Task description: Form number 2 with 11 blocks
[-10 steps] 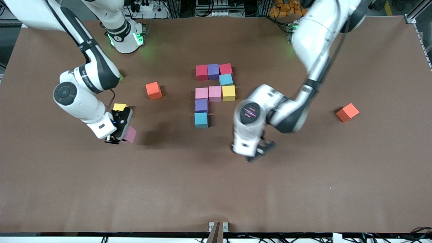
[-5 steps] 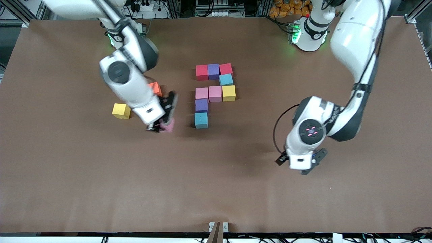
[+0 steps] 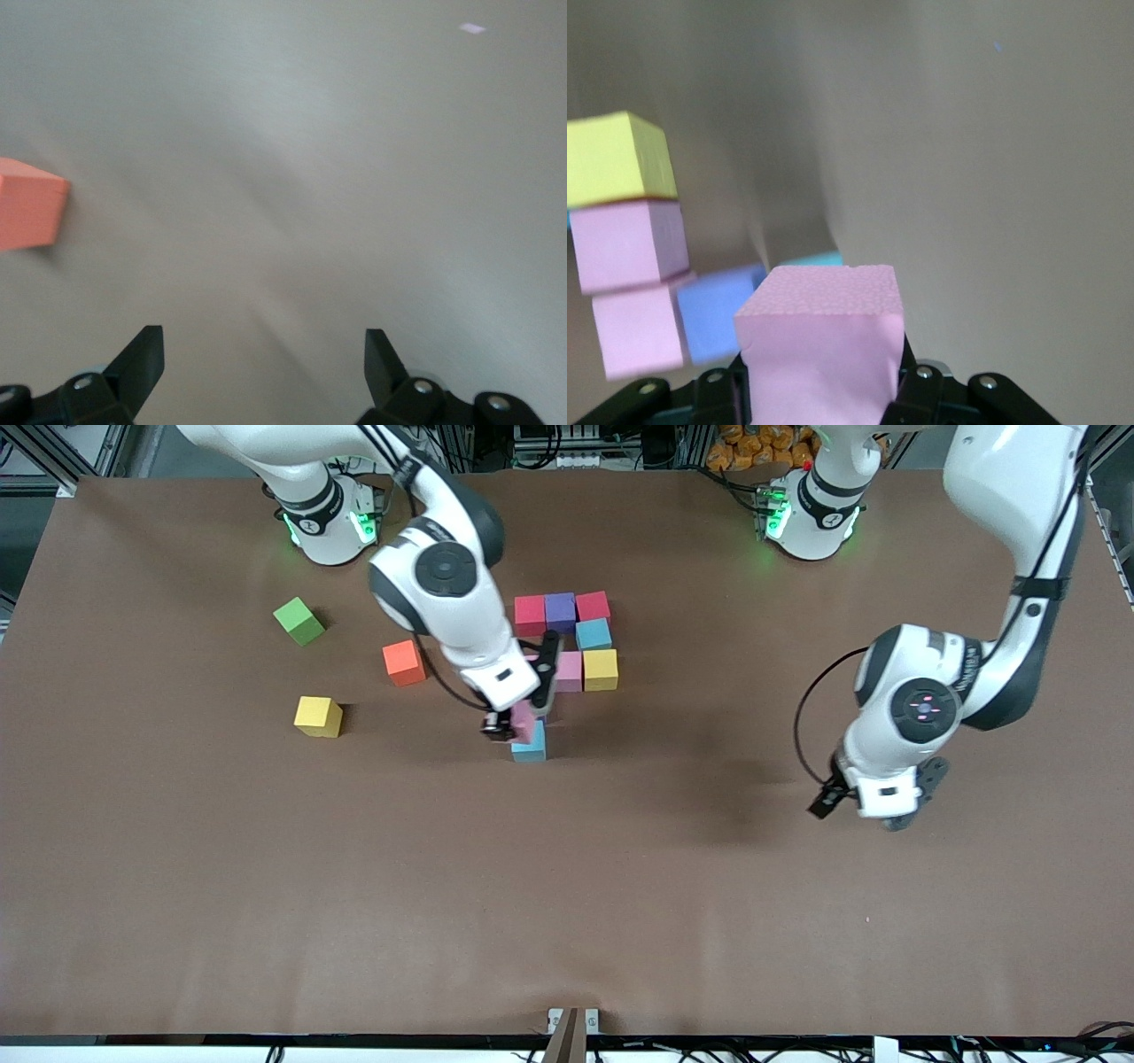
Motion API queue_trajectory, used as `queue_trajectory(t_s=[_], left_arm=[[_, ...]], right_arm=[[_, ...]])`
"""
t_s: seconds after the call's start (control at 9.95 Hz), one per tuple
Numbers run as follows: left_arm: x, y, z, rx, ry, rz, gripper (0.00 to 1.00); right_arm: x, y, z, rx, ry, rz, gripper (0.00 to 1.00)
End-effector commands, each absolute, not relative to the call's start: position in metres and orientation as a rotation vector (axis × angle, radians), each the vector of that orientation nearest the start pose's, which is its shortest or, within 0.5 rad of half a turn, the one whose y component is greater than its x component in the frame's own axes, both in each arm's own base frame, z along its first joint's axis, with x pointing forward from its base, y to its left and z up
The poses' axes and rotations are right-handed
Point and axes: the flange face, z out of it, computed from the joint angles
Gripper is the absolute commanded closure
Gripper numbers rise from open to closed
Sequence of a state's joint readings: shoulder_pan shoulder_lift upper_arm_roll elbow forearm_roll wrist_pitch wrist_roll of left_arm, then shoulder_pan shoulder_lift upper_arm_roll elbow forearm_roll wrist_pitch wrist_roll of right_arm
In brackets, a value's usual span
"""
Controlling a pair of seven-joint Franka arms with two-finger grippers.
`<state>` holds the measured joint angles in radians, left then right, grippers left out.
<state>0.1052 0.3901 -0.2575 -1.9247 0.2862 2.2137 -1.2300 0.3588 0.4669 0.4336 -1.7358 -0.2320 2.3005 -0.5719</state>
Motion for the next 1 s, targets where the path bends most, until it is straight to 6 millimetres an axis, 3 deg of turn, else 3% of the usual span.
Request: queue_trajectory(t_s=[0.0,0.2,0.3,0.5,0.7,0.9], left_arm=[[0.589,-0.010,0.273,-2.662,-1.361,0.049,0.00],[0.569,0.041,0.264,-2.656,-1.342,0.114,0.00],[0.559,0.054,0.263,-2.650,-1.344,0.128,0.00],[0.544,0.072,0.259,-2.654,-1.329,0.145,0.00],[0.525,0.092,0.255,-2.707,-1.236,0.156,0.00],[0.510,0.096,0.247,-2.754,-1.194,0.109,0.00]], right_arm=[[0.506,0.505,0.323,-2.308,-2.068,-0.269,0.50],[0.509,0.520,0.295,-2.284,-2.082,-0.279,0.50],[0.509,0.521,0.281,-2.282,-2.100,-0.286,0.49],[0.504,0.524,0.249,-2.272,-2.111,-0.238,0.49],[0.499,0.525,0.237,-2.273,-2.141,-0.212,0.49],[0.497,0.523,0.226,-2.273,-2.139,-0.181,0.49]])
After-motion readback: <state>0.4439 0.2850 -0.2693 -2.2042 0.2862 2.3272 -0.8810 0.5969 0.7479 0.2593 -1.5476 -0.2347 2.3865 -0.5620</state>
